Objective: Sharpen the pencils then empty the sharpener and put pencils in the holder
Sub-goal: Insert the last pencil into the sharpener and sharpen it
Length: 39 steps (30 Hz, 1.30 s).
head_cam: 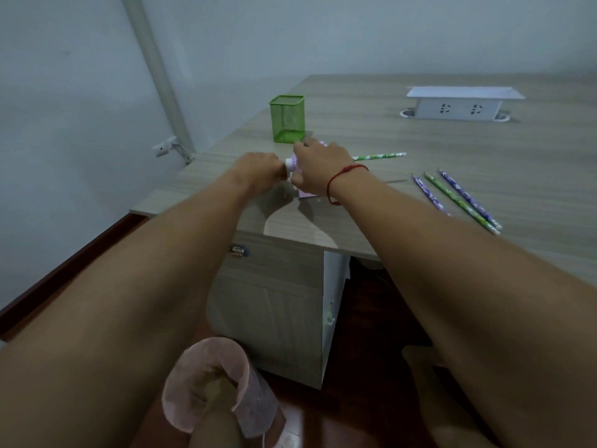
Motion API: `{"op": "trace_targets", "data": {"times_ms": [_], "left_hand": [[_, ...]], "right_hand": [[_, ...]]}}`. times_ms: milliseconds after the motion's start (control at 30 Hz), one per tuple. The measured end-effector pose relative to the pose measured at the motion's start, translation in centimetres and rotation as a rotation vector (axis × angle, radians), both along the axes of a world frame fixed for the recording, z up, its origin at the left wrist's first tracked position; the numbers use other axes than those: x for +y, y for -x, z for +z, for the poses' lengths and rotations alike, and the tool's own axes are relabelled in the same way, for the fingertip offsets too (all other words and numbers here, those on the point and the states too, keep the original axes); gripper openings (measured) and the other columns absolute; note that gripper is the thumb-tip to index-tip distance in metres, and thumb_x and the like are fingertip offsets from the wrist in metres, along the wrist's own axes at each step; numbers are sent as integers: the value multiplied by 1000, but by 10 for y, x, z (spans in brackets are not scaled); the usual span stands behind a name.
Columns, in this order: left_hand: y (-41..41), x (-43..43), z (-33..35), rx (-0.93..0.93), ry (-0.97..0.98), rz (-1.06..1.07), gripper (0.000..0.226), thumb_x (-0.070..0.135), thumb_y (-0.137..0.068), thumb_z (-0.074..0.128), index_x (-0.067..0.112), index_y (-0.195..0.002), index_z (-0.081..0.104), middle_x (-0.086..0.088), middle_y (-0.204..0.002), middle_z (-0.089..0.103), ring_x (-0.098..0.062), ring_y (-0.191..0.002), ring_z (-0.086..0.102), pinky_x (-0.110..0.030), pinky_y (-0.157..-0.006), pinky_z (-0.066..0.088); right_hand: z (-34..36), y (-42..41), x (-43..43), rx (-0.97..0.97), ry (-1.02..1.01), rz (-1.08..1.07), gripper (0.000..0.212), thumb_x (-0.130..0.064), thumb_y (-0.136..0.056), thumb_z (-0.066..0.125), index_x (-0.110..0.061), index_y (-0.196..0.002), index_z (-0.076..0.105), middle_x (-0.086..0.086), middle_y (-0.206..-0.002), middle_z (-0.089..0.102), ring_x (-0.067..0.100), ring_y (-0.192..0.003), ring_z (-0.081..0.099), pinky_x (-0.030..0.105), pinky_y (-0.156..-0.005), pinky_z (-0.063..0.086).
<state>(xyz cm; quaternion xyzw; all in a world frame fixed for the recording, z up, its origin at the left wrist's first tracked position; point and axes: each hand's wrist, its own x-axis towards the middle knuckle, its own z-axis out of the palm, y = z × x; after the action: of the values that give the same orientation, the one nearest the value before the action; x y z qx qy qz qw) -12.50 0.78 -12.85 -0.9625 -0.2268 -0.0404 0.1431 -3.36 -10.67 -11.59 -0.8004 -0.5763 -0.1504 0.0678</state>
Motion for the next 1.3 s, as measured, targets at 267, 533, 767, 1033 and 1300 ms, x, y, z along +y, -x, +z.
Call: {"op": "trace_targets", "data": {"times_ms": [267, 533, 767, 1033, 1300], "left_hand": [[5, 14, 11, -1, -198, -106, 16, 7, -90, 49, 5, -91, 65, -18, -91, 65, -38, -86, 64, -38, -61, 43], [-8, 7, 37, -203, -261, -203, 20, 9, -96, 44, 4, -100, 64, -20, -96, 65, -39, -92, 63, -42, -64, 47], [7, -9, 36, -314, -336, -195, 8, -2, -78, 65, 2, -71, 66, -20, -64, 66, -40, -63, 64, -37, -48, 49], [22, -31, 17, -352, -164, -103, 13, 2, -91, 51, 2, -91, 64, -22, -87, 67, -41, -80, 63, -41, -60, 47], [26, -43, 25, -237, 64, -78, 25, 11, -96, 41, -1, -96, 63, -25, -97, 66, -40, -86, 61, -36, -66, 39]], "right_hand": [[7, 6, 9, 35, 43, -24, 45, -30, -92, 50, -8, -130, 48, 15, -134, 50, 32, -119, 54, 38, -96, 42], [21, -5, 6, 58, 106, -88, 38, -28, -97, 47, -10, -130, 52, 15, -134, 53, 31, -120, 55, 37, -94, 45], [21, 0, 11, 42, 101, -128, 36, -21, -93, 54, -8, -126, 54, 17, -127, 56, 34, -114, 58, 39, -90, 48], [21, 4, 16, 33, 130, -126, 32, -25, -95, 49, -7, -119, 60, 18, -123, 59, 35, -111, 59, 37, -88, 49], [20, 3, 13, 29, 130, -120, 29, -22, -93, 52, -5, -114, 61, 18, -117, 61, 34, -105, 62, 34, -79, 47]]}}
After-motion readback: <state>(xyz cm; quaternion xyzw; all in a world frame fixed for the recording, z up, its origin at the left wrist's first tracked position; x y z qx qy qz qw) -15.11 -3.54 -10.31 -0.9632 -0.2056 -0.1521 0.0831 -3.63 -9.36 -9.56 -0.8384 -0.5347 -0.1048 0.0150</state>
